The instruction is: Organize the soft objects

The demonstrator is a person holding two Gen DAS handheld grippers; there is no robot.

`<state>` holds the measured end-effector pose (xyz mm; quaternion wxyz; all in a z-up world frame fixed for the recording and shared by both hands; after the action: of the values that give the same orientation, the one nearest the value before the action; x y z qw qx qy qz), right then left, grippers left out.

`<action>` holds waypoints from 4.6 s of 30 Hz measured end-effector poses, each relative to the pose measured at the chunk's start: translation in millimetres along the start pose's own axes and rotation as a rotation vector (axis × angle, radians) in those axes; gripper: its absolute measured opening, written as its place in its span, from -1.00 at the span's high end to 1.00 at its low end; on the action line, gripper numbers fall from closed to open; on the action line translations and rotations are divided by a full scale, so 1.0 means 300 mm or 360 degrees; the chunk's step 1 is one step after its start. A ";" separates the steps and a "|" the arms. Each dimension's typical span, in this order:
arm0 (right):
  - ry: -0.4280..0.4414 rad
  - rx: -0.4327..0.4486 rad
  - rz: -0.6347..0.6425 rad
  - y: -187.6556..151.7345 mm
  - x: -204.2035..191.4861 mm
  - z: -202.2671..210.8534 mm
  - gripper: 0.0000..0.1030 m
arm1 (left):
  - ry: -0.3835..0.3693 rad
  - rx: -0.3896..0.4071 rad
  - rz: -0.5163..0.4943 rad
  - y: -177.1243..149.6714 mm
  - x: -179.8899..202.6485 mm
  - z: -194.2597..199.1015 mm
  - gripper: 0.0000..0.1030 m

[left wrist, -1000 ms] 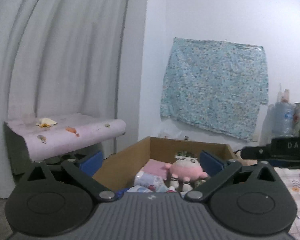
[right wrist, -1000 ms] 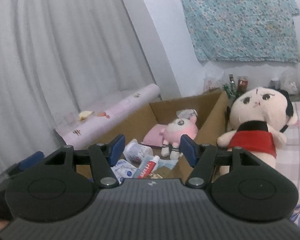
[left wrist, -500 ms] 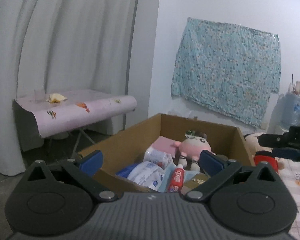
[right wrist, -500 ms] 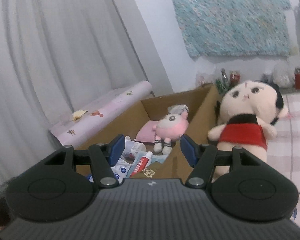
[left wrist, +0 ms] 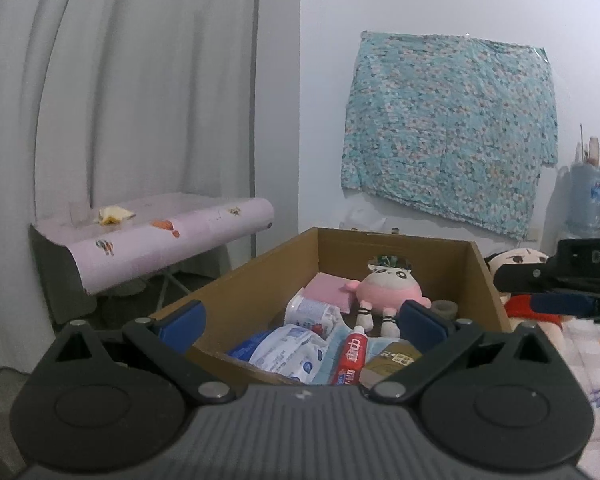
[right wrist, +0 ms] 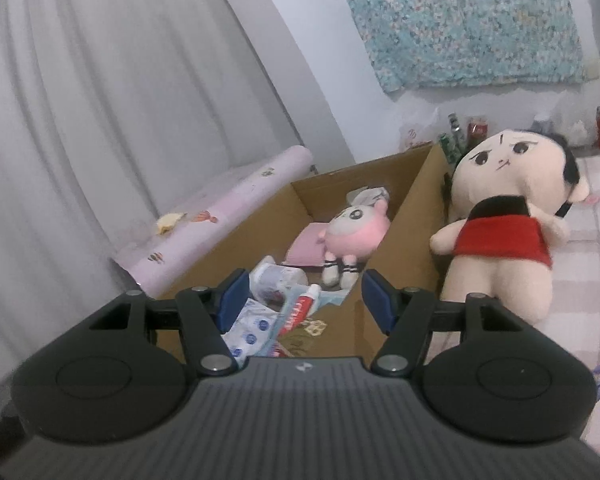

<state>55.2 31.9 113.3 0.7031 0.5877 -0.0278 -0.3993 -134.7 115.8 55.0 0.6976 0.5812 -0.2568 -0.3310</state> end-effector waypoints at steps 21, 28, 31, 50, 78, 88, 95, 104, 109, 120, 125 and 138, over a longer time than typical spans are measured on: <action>-0.0091 0.0032 0.0100 0.020 0.014 0.024 -0.22 | 0.0090 -0.0060 -0.0004 -0.004 -0.009 -0.019 -1.00; -0.0107 0.0042 0.0117 0.025 0.018 0.028 -0.23 | 0.0098 -0.0093 -0.0019 -0.009 -0.002 -0.035 -1.00; -0.0112 0.0034 0.0110 0.020 0.022 0.022 -0.24 | 0.0103 -0.0108 -0.0036 -0.013 -0.001 -0.037 -1.00; -0.0129 0.0021 0.0100 0.015 0.035 0.005 -0.29 | 0.0070 -0.0055 -0.0096 -0.008 0.028 -0.026 -1.00; -0.0143 0.0025 0.0125 0.019 0.035 0.018 -0.31 | 0.0120 -0.0065 -0.0015 -0.012 0.005 -0.022 -1.00; -0.0150 0.0049 0.0138 0.028 0.031 0.033 -0.33 | 0.0142 -0.0054 -0.0028 -0.005 -0.007 -0.009 -1.00; -0.0166 0.0061 0.0134 0.032 0.036 0.039 -0.34 | 0.0134 -0.0063 -0.0027 -0.006 -0.006 -0.009 -1.00; -0.0163 0.0061 0.0105 0.032 0.042 0.041 -0.34 | 0.0137 -0.0065 -0.0028 -0.008 -0.004 -0.009 -1.00; -0.0155 0.0067 0.0074 0.034 0.044 0.041 -0.34 | 0.0135 -0.0061 -0.0015 -0.006 -0.008 -0.009 -1.00; -0.0177 0.0087 0.0082 0.040 0.041 0.050 -0.37 | 0.0143 -0.0063 -0.0042 -0.005 -0.010 -0.020 -1.00; -0.0166 0.0087 0.0070 0.041 0.041 0.050 -0.37 | 0.0139 -0.0060 -0.0064 -0.006 -0.006 -0.023 -1.00; -0.0213 0.0099 0.0126 0.046 0.034 0.059 -0.37 | 0.0142 -0.0058 -0.0066 -0.005 -0.006 -0.021 -1.00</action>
<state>60.5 11.5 125.9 0.6964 0.5796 -0.1101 -0.4085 -131.6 121.0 52.4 0.7117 0.5879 -0.2073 -0.3238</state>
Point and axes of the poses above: each gripper's, at about its wrist camera, not at the fingertips, and z roughly against the way its jaws point, x to its right, y to its top, the point moved 6 cm from there along -z, roughly the way its jaws point, and after that the axes turned 3 degrees about x, right-handed, at the moved point
